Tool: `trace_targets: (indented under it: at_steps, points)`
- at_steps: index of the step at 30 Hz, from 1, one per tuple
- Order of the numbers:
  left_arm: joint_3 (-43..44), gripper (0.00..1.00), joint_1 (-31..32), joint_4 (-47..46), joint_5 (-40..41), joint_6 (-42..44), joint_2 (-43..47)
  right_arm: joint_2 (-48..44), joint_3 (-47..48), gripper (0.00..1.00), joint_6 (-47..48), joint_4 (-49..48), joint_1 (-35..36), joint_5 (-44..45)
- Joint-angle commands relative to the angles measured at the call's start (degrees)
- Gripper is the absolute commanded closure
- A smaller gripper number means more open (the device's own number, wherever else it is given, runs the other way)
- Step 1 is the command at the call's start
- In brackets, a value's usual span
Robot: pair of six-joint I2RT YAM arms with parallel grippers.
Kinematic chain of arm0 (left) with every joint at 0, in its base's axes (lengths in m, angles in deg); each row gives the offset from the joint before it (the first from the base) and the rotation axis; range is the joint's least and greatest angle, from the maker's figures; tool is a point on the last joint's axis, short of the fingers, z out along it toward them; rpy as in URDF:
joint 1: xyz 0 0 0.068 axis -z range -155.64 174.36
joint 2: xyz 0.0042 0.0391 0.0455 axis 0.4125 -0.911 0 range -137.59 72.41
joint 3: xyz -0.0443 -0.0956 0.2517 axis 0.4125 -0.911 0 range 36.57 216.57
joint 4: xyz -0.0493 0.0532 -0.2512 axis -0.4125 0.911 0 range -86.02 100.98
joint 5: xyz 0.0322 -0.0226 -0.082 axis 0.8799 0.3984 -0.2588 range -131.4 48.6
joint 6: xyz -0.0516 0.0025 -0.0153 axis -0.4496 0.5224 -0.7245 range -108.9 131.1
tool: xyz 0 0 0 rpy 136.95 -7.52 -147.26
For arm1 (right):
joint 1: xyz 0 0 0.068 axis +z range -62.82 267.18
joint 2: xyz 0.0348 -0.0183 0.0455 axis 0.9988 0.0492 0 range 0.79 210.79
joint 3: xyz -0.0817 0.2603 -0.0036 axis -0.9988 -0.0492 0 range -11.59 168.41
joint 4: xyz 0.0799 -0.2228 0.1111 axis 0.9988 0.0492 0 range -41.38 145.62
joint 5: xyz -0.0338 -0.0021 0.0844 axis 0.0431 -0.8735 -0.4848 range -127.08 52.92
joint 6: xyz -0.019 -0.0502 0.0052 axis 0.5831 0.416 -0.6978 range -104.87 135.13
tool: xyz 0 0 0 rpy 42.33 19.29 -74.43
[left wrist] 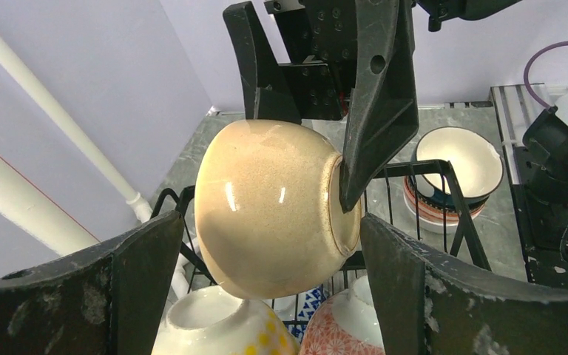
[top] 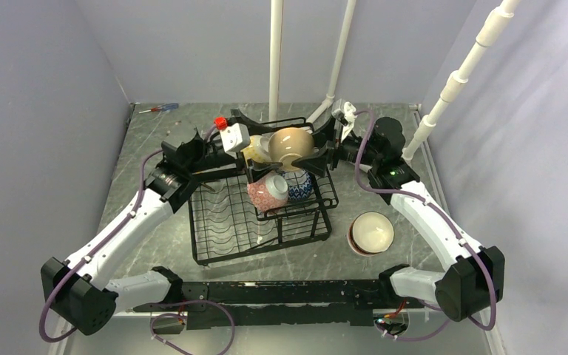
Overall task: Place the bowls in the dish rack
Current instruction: Turn the bowl upside down on the dish rack.
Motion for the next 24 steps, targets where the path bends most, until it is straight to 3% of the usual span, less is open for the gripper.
trace_targets:
  at_steps: [1, 6, 20, 24]
  points:
    - [0.1, 0.06, 1.1, -1.8, 2.2, 2.0, 0.4, -2.8, 1.3, 1.00, -3.2, -8.6, -0.1, -0.8]
    - [-0.1, 0.06, 1.3, -3.8, 5.3, -1.3, -0.5, -3.2, 0.6, 1.00, -1.7, -8.3, 0.0, -1.2]
    - [1.6, 0.06, 2.8, -2.1, 4.4, -3.2, -3.8, -3.0, 1.6, 1.00, -2.4, -9.0, 0.8, -3.6]
    - [1.8, 0.17, 3.4, -3.0, 4.2, -3.6, -4.5, -2.8, 1.9, 1.00, -2.6, -8.5, 0.9, -3.8]
